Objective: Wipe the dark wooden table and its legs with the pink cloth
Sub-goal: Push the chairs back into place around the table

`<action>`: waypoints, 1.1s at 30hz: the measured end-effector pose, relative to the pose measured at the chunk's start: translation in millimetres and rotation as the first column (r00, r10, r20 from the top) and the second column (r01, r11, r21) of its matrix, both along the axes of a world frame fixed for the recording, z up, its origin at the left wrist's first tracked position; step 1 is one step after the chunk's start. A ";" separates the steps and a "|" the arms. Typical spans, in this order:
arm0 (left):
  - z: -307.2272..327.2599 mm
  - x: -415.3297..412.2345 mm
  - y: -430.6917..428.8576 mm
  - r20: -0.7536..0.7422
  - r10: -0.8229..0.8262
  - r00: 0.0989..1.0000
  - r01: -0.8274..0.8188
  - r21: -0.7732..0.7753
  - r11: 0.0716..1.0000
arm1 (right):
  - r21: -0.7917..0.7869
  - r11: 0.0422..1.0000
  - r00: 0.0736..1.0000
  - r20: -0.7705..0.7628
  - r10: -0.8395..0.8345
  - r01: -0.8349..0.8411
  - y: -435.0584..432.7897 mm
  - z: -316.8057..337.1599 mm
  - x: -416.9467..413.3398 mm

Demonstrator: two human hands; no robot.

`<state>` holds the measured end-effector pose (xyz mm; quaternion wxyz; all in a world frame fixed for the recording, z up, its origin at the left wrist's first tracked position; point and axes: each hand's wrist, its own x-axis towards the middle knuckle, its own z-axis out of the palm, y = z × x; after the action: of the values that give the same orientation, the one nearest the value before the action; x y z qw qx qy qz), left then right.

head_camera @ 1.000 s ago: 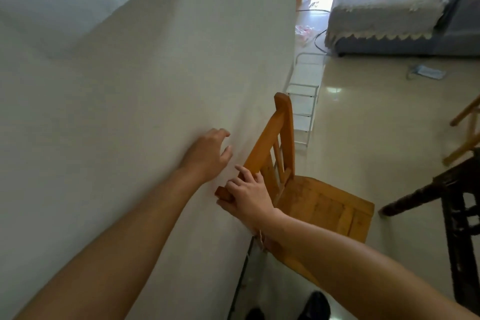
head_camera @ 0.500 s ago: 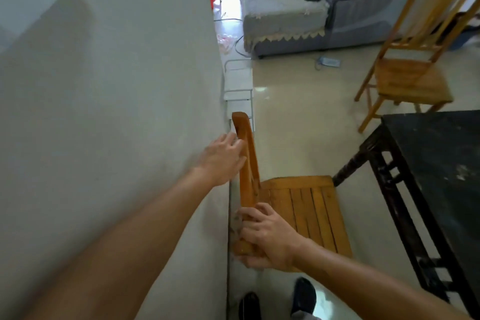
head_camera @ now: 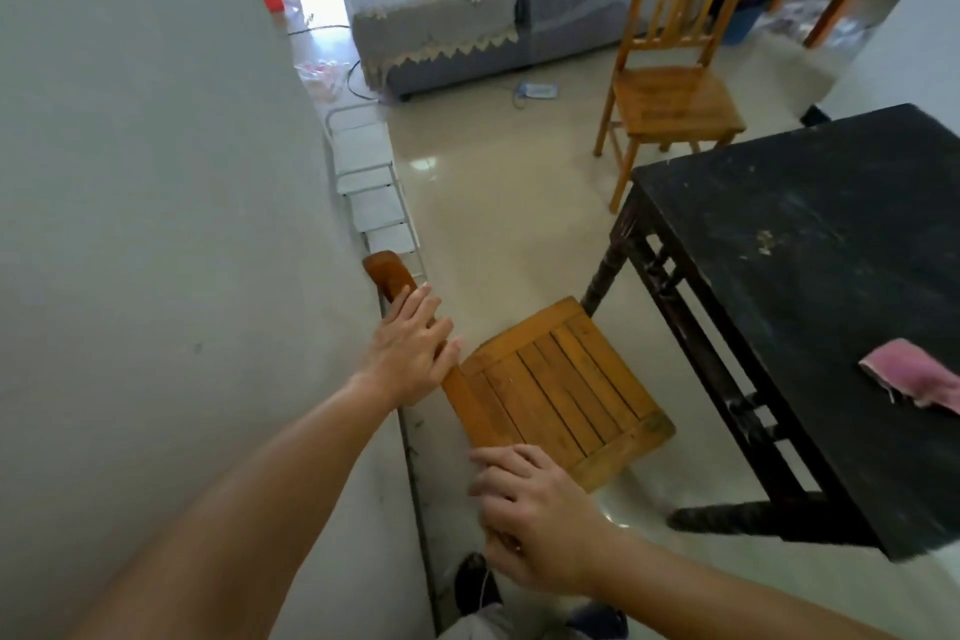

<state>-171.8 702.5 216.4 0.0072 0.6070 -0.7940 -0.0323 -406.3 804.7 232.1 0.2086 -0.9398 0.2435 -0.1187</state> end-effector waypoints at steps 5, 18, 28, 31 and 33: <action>-5.1 -30.9 1.9 -0.124 0.005 0.992 -0.016 -0.087 0.996 | 0.027 0.999 0.998 0.056 0.027 -0.028 -5.2 -4.5 -42.7; -0.3 -209.1 -15.1 -0.195 0.143 0.970 -0.171 -0.138 0.975 | 0.171 0.866 0.879 -0.180 -0.441 0.469 -44.1 27.9 -237.8; -14.2 -245.7 -11.7 -0.174 0.124 0.977 -0.147 -0.122 0.982 | 0.263 0.707 0.692 -0.582 -0.427 0.657 -67.7 26.6 -223.6; -15.0 -247.1 -21.9 -0.182 0.092 0.979 -0.119 -0.140 0.983 | 0.352 0.644 0.694 -0.591 -0.410 0.680 -83.2 23.4 -226.2; -17.8 -245.4 -30.4 -0.197 0.060 0.978 -0.092 -0.153 0.984 | 0.318 0.646 0.676 -0.595 -0.434 0.694 -79.7 22.5 -224.7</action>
<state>-417.2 672.1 198.6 0.1341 0.6284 -0.7658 -0.0261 -631.0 725.0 254.6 0.3399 -0.7155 0.5983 0.1209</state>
